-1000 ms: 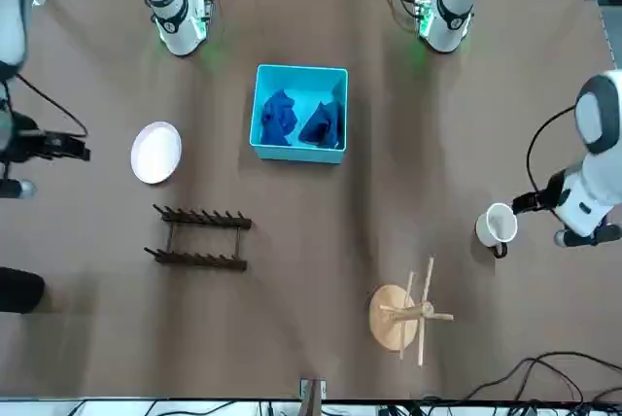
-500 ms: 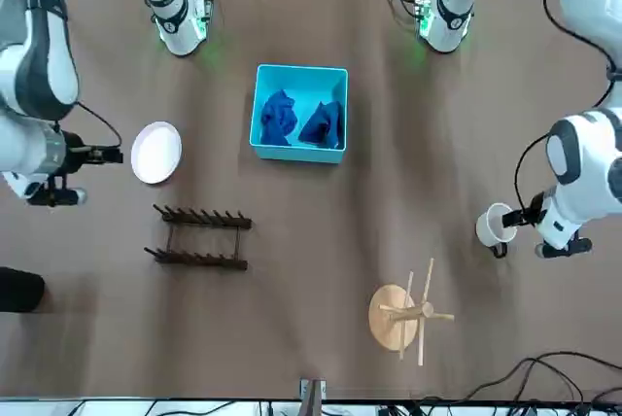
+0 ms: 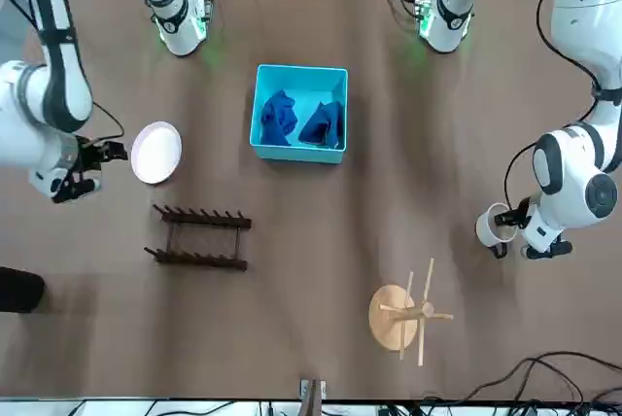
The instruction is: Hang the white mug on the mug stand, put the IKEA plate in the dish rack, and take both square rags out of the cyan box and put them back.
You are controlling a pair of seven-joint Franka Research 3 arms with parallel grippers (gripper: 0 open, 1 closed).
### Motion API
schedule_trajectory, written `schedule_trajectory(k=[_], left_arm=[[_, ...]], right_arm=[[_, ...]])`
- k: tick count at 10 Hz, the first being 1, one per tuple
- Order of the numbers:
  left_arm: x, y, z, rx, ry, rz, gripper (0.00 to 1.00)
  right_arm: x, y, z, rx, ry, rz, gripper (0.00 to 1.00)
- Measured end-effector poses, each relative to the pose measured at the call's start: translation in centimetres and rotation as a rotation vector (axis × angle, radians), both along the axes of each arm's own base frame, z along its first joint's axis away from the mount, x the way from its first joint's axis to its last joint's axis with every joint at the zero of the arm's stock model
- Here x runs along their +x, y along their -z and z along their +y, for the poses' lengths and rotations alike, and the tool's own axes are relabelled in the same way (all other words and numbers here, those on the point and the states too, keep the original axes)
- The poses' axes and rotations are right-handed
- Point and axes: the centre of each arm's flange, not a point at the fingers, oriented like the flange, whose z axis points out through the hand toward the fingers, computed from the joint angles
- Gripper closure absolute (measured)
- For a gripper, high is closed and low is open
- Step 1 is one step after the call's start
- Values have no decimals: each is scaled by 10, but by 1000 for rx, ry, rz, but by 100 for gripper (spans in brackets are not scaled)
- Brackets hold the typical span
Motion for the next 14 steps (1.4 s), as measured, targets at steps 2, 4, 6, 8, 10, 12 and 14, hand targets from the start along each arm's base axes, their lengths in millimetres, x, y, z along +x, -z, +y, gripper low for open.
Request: schedule_trajectory(k=[2, 4, 6, 8, 10, 12, 14], left_arm=[[4, -4, -1, 1, 3, -13, 81], [12, -14, -6, 3, 13, -43, 95], [29, -50, -11, 7, 23, -118, 95], [44, -111, -37, -7, 66, -226, 95], [52, -157, -85, -36, 136, -312, 95], [59, -170, -121, -58, 185, -394, 95], [62, -169, -144, -68, 219, -438, 95]], right_arm=[[-25, 35, -19, 4, -1, -23, 5], [-32, 53, -23, 3, 1, -27, 9], [-33, 71, -22, -3, -1, -37, 11], [-37, 92, -23, -5, 0, -33, 13], [-37, 99, -23, -5, 0, -30, 25], [-37, 99, -23, 0, -21, -34, 41], [-38, 99, -25, 2, -26, -35, 70]])
